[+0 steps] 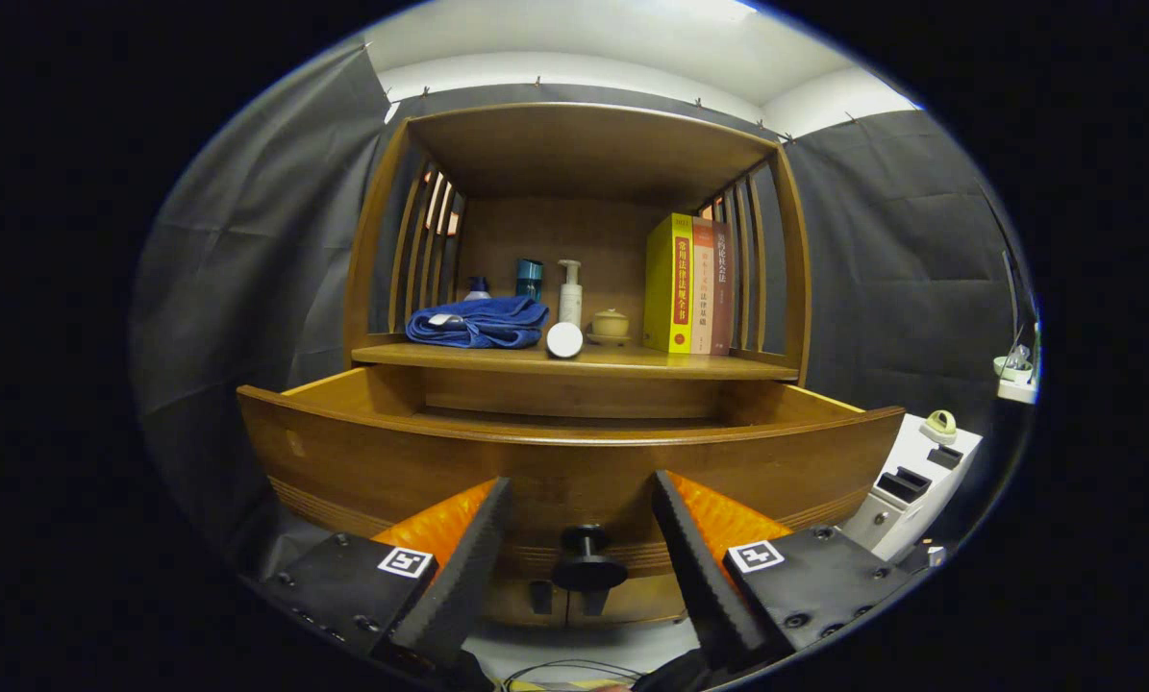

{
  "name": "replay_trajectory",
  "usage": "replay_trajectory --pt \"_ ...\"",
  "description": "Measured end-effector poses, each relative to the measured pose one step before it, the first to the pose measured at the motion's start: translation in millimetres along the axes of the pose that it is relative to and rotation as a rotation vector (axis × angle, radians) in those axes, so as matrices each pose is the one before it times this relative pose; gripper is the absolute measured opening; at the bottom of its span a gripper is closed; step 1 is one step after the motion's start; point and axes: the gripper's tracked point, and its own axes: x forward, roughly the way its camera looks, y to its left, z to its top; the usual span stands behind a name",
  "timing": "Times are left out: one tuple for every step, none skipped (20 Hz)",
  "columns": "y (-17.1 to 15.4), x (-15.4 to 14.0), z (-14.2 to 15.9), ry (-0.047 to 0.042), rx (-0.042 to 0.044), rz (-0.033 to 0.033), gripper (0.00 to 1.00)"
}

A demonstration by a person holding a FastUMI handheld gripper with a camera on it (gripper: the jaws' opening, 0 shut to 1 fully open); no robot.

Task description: Pull open the drawer, take out the items inside it, and place them on the countertop above the cabinet.

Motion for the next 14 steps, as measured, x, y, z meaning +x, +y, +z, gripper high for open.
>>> replay_trajectory --pt "2.38 -0.28 -0.79 0.00126 -0.00438 0.01039 0.96" --pt "3.16 1.38 -1.91 0.00554 0.00411 0.01515 0.96" --pt "0.12 0.58 0.54 0.0 0.00734 0.00205 0.96" --pt "-0.49 0.91 0.45 0.00428 0.00705 -0.00016 0.96" --pt "-0.14 0.24 1.25 -0.00251 -0.00453 -0.00187 0.96" --pt "-0.48 3.68 -0.77 0.0035 -0.00687 -0.00132 0.96" --pt "0.59 2.89 2.2 -0.00029 0.0033 -0.00097 0.96" --pt "-0.12 3.74 0.13 0.00417 0.00724 0.00095 0.96" --pt "-0.75 3.61 2.25 -0.00351 0.0031 0.00135 0.96" --pt "-0.21 3.67 2.9 -0.00538 -0.00144 0.00254 0.96" --pt "-0.09 3.42 4.8 -0.00661 -0.00054 -0.00017 0.96" --pt "-0.3 4.31 -1.1 0.00511 0.00434 -0.00129 0.97" --pt "0.55 3.55 0.57 -0.00162 -0.00028 -0.00127 0.97" --pt "0.4 5.18 -1.21 0.00905 -0.00725 -0.00155 0.97"
